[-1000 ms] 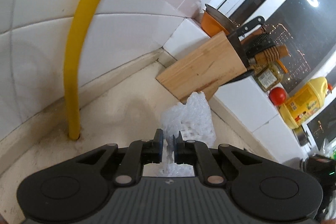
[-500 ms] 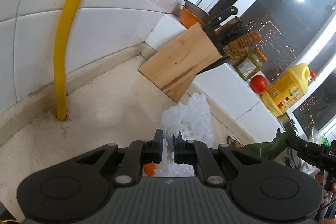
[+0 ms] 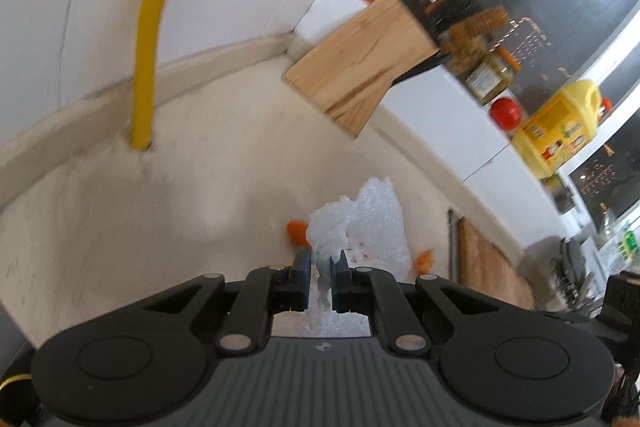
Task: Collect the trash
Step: 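Carry the held leaves and foam net with both tools down to the bin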
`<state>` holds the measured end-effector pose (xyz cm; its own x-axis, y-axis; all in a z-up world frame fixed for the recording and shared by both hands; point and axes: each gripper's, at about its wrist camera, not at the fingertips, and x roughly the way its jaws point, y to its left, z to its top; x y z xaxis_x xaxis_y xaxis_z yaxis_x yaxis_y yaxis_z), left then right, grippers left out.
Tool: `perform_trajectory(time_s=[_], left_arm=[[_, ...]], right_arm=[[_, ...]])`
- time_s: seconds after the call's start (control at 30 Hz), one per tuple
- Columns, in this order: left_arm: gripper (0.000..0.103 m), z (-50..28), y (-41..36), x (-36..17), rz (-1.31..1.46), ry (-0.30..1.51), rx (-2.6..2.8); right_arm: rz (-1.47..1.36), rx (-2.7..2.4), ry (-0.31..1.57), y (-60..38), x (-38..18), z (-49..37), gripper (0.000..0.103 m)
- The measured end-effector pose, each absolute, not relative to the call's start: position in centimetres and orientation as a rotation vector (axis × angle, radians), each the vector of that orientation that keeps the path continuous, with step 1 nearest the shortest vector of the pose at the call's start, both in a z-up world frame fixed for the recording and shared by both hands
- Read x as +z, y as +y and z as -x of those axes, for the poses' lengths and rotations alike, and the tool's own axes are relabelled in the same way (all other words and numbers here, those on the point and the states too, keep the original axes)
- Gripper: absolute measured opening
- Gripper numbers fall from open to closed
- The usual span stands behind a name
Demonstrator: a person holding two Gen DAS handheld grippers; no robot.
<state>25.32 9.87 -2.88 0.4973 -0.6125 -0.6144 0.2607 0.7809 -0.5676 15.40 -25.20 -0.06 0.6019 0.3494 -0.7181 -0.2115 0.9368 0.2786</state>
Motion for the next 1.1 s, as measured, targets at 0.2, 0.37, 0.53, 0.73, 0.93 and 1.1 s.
perform_trajectory(time_s=[0.2, 0.37, 0.53, 0.73, 0.93, 1.1], left_arm=[[0.012, -25.2, 9.3, -5.2, 0.417, 0.979, -0.527], [0.025, -25.5, 8.2, -5.9, 0.361, 1.007, -0.528], [0.03, -24.6, 7.7, -5.7, 0.222, 1.003, -0.512], [0.033, -24.0, 6.7, -6.8, 0.209, 0.996, -0.479], [0.017, -22.6, 5.1, -7.3, 0.151, 0.98, -0.459], [0.01, -21.9, 5.4, -6.8, 0.182, 0.96, -0.443]], right_arm=[[-0.184, 0.322, 0.948, -24.7, -2.8, -17.5, 0.081], [-0.102, 0.334, 0.993, -22.6, -5.2, -18.5, 0.082], [-0.022, 0.36, 0.981, -20.7, -6.1, -18.9, 0.084], [0.006, 0.351, 0.947, -20.0, -6.8, -19.4, 0.086], [0.046, 0.356, 0.88, -19.4, -7.1, -19.5, 0.069], [0.087, 0.358, 0.869, -17.9, -7.0, -19.3, 0.02]])
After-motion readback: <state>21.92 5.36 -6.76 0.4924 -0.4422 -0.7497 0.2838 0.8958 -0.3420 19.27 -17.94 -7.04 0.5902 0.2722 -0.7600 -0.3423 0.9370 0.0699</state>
